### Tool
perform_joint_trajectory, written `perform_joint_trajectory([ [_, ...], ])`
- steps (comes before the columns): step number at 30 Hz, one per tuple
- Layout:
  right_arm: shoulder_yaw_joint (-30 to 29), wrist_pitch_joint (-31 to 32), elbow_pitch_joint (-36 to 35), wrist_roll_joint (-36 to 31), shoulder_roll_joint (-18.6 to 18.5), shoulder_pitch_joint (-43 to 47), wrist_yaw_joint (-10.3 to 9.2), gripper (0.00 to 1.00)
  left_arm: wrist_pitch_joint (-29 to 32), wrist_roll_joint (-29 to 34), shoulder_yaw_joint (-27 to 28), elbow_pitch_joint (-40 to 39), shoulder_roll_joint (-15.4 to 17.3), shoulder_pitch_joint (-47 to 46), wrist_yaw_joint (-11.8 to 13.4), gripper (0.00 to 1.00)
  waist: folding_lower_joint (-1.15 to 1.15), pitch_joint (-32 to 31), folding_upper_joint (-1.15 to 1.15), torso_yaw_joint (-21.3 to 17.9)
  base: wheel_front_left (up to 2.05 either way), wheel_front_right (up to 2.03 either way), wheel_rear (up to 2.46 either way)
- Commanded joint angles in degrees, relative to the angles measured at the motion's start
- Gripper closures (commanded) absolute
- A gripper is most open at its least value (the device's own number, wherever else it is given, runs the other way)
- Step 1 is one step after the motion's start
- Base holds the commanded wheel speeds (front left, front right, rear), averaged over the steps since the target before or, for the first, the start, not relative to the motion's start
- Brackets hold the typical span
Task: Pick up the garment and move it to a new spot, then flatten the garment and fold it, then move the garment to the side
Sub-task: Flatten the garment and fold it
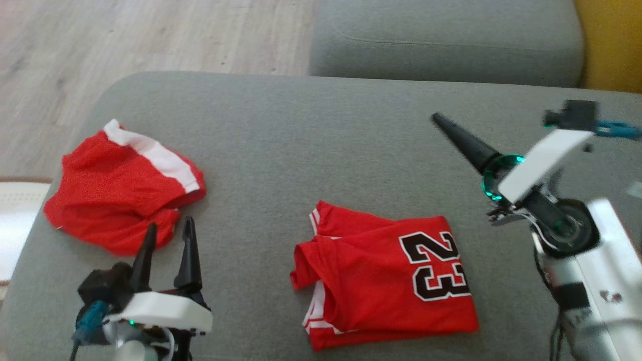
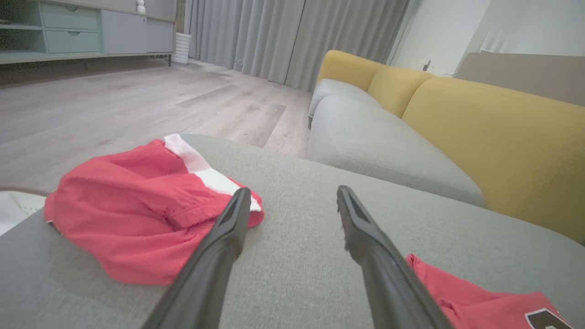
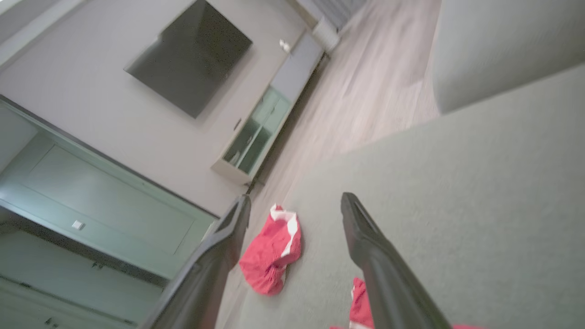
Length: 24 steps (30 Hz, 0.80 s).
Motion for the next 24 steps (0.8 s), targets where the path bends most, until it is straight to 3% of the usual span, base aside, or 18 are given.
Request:
perform_joint_trajectory([
  [1, 0.92, -3.2, -4.63, -2.01, -1.23, -0.23, -0.04, 0.0, -0.7, 0.74, 2.6, -2.6, 0.6, -2.34, -0.43, 0.0, 0.0, -0.06, 0.0, -1.32, 0.0, 0.0, 0.0],
  [6, 3.82, -17.25, -12.55, -13.08, -7.42, 3.79, -0.04, 0.0, -0.7, 1.75, 3.45, -4.2, 0.73, -2.78, -0.58, 0.0, 0.0, 0.02, 0.0, -3.78, 0.0, 0.0, 0.0],
  [10, 5.5, -28.59, -13.54, -24.17, -11.89, 7.23, -0.04, 0.0, -0.7, 2.35, 4.25, -4.67, 0.79, -3.08, -0.77, 0.0, 0.0, 0.01, 0.0, -5.41, 0.0, 0.0, 0.0],
  [13, 5.7, -35.8, -13.26, -30.86, -12.82, 9.8, -0.04, 0.0, -0.7, 3.01, 5.1, -5.28, 0.86, -2.75, -0.76, 0.0, 0.0, -0.03, 0.0, -6.68, 0.0, 0.0, 0.0],
  [18, 2.44, -44.32, -10.6, -38.88, -10.35, 14.8, -0.04, 0.0, -0.7, 6.03, 5.6, -6.64, 0.9, -1.07, -0.33, 0.0, 0.0, -0.11, 0.0, -7.96, 0.0, 0.0, 0.0],
  [24, -3.65, -47.14, -5.52, -48.09, -4.95, 19.52, -0.04, 0.0, -0.7, 9.73, 5.38, -6.61, 1.04, 0.29, 0.19, 0.0, 0.0, -0.25, 0.0, -8.23, 0.0, 0.0, 0.0],
])
